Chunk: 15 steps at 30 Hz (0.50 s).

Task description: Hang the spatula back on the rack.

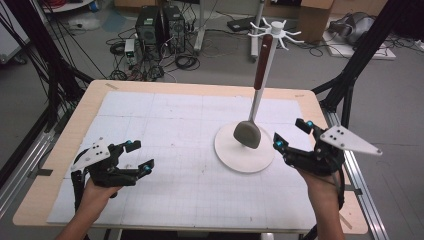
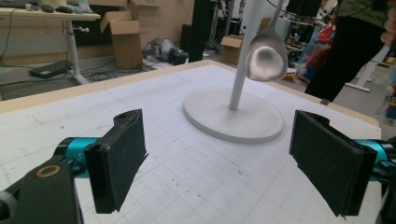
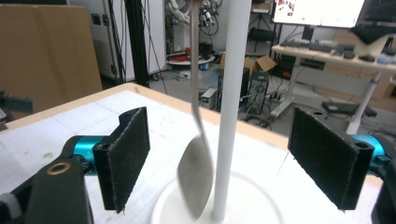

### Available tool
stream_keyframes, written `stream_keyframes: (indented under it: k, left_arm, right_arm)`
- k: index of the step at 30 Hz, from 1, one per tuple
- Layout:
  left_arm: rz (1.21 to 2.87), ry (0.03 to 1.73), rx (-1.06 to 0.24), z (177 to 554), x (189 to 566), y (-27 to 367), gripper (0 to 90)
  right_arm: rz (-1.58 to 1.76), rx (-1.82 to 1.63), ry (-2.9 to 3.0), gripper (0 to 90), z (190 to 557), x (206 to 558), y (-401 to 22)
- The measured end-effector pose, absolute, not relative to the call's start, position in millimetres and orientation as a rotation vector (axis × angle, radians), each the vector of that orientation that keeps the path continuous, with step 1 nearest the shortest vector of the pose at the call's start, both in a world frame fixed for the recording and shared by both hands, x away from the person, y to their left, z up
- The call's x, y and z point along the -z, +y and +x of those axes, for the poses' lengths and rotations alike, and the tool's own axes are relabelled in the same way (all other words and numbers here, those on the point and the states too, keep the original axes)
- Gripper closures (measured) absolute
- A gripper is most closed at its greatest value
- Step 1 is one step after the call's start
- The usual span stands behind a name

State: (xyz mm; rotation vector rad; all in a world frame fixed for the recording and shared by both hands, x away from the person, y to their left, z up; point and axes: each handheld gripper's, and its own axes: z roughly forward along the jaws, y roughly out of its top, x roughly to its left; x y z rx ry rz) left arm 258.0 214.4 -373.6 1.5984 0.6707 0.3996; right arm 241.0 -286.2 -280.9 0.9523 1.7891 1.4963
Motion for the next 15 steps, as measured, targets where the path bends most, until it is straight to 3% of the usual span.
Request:
stream_keyframes:
  k: [7,15]
  left_arm:
    - [1.588,0.693,-0.414,261,375,219,17.9]
    - [1.587,0.707,-0.435,263,377,222,17.9]
  right_arm:
    - [1.045,-1.464,1.782,16.9,222,329,-294]
    - [1.087,-1.415,1.799,16.8,205,360,-300]
